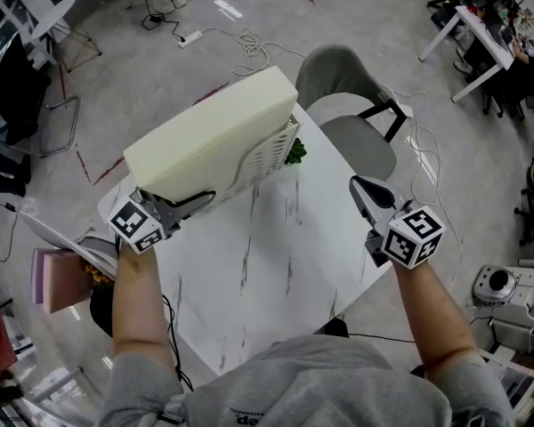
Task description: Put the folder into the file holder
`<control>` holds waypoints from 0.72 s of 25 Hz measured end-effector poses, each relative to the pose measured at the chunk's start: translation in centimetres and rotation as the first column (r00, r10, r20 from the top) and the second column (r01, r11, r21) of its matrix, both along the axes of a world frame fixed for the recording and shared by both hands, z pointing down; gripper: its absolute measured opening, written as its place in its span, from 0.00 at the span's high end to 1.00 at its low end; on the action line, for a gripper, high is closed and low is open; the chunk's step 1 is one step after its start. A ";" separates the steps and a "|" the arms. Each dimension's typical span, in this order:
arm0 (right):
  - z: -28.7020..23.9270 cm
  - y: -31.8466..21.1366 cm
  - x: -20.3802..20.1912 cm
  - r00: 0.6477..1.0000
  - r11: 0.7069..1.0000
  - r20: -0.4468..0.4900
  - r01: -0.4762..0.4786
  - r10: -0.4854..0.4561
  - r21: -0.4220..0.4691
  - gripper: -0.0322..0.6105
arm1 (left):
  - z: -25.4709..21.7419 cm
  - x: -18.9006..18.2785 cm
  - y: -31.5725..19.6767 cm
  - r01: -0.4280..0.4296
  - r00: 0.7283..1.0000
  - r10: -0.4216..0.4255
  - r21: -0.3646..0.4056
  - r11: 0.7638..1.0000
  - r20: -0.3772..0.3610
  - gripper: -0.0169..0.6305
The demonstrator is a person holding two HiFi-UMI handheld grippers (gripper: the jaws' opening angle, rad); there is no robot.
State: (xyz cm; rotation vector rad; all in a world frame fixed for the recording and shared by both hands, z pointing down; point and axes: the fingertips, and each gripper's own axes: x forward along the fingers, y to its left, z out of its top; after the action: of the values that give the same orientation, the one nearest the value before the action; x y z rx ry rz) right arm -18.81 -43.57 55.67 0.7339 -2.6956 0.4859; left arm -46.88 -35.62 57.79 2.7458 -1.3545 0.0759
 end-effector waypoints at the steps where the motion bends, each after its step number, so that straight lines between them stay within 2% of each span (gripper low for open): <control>1: -0.1 0.0 0.1 1.000 1.000 -0.001 0.000 0.000 0.003 0.95 | -0.1 -0.3 0.0 0.021 1.000 -0.021 -0.004 1.000 -0.017 0.21; 5: -0.6 0.2 0.3 1.000 1.000 -0.006 0.001 -0.001 0.013 0.95 | -0.7 -1.4 0.4 0.096 0.992 -0.097 -0.016 0.995 -0.078 0.14; 11: -1.6 0.6 1.0 1.000 1.000 -0.007 0.001 -0.001 0.030 0.95 | -0.2 -2.6 2.9 0.217 0.968 -0.223 -0.061 0.974 -0.112 0.14; 15: -2.4 1.2 1.7 1.000 0.999 -0.005 0.004 -0.003 0.041 0.95 | 0.5 -3.4 5.8 0.313 0.941 -0.324 -0.113 0.943 -0.096 0.14; 18: -2.9 1.6 2.4 1.000 0.999 -0.003 0.008 -0.008 0.051 0.95 | 1.2 -3.9 8.1 0.396 0.911 -0.409 -0.168 0.903 -0.050 0.14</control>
State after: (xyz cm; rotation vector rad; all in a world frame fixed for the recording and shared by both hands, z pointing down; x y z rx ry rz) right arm -16.39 -41.95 52.73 0.7368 -2.7161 0.4146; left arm -50.73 -27.56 59.00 2.2635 -1.7775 0.0356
